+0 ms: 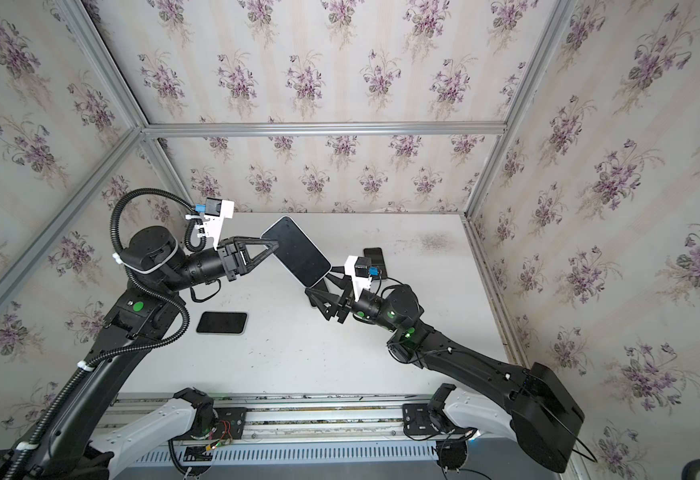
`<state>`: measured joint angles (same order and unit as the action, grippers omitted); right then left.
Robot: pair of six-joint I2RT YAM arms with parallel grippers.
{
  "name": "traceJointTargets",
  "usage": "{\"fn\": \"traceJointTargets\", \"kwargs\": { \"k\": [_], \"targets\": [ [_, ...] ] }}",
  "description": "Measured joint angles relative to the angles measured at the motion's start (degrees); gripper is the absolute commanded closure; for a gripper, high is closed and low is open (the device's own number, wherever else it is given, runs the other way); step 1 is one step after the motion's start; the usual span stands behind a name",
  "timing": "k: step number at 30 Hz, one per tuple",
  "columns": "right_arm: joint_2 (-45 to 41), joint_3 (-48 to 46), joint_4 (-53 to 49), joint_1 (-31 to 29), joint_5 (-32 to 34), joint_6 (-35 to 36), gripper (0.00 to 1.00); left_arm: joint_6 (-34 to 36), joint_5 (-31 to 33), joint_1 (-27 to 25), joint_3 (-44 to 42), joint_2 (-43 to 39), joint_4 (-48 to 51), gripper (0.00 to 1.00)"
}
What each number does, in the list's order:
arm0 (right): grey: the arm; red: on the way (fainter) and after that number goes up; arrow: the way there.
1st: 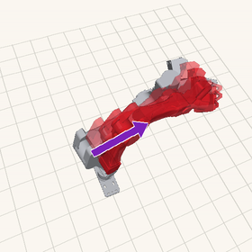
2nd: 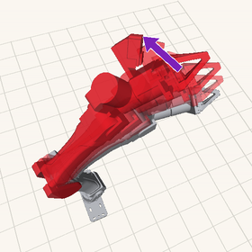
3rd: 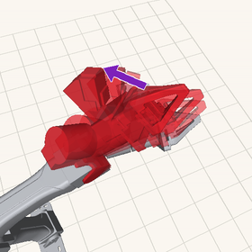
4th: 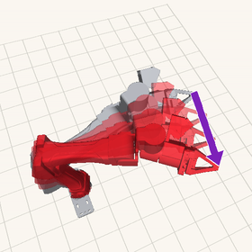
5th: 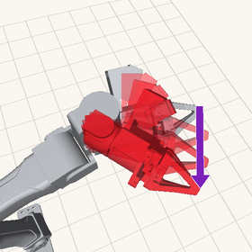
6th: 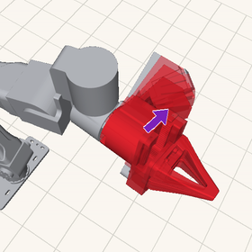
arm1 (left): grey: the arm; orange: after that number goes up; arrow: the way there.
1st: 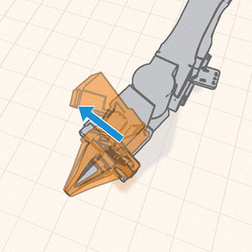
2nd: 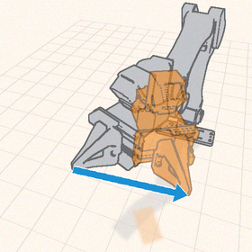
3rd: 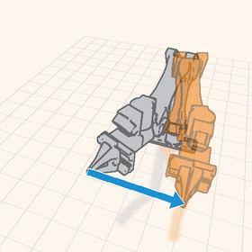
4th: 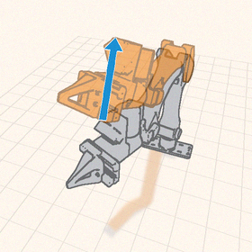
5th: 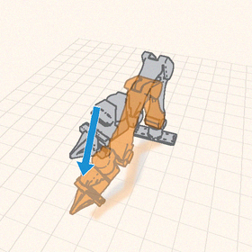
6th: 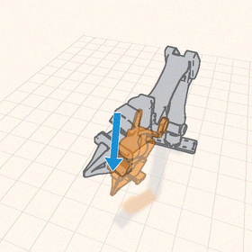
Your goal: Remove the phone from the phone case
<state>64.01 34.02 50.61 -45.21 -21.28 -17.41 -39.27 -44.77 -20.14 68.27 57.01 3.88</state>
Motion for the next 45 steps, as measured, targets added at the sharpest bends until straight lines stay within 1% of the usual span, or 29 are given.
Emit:
{"fn": "traceJointTargets", "kwargs": {
  "k": [8,10,13,16,19,23,28,39,45],
  "targets": [
    [0.7,0.7,-2.6,-0.1,5.0,2.9,0.29,-2.4,-0.4,-1.4,-0.1,0.0,-1.0,1.00],
    [0.6,0.8,-2.8,-0.1,5.1,3.5,0.26,-2.8,-0.3,-1.6,-0.4,0.0,-1.4,1.00],
    [-0.4,-0.5,-2.3,-0.1,4.4,3.5,0.19,-3.0,0.5,-1.6,-0.9,-0.1,-1.4,1.00],
    [-2.0,-3.5,-0.5,-0.2,2.1,3.4,0.17,-3.5,1.7,-1.6,-1.0,0.1,-1.5,1.00],
    [-3.0,-5.2,1.3,-0.2,0.5,1.7,0.18,-4.9,2.6,-1.6,-1.3,0.7,-2.0,1.00],
    [-4.7,-5.7,3.7,-0.3,0.8,1.1,0.20,-7.5,3.2,-1.6,-2.9,1.0,-2.6,1.00],
    [-4.7,-6.0,5.5,-0.4,1.3,0.3,0.21,-10.5,4.5,-1.6,-4.8,0.3,-3.4,1.00],
    [-4.3,-6.0,5.7,-0.4,5.0,0.4,0.26,-15.7,5.2,-1.7,-7.3,-0.5,-6.7,1.00],
    [-4.0,-6.0,5.5,-0.4,6.0,1.4,0.28,-17.2,5.6,-2.1,-7.7,-0.9,-8.3,1.00]
  ]
}}
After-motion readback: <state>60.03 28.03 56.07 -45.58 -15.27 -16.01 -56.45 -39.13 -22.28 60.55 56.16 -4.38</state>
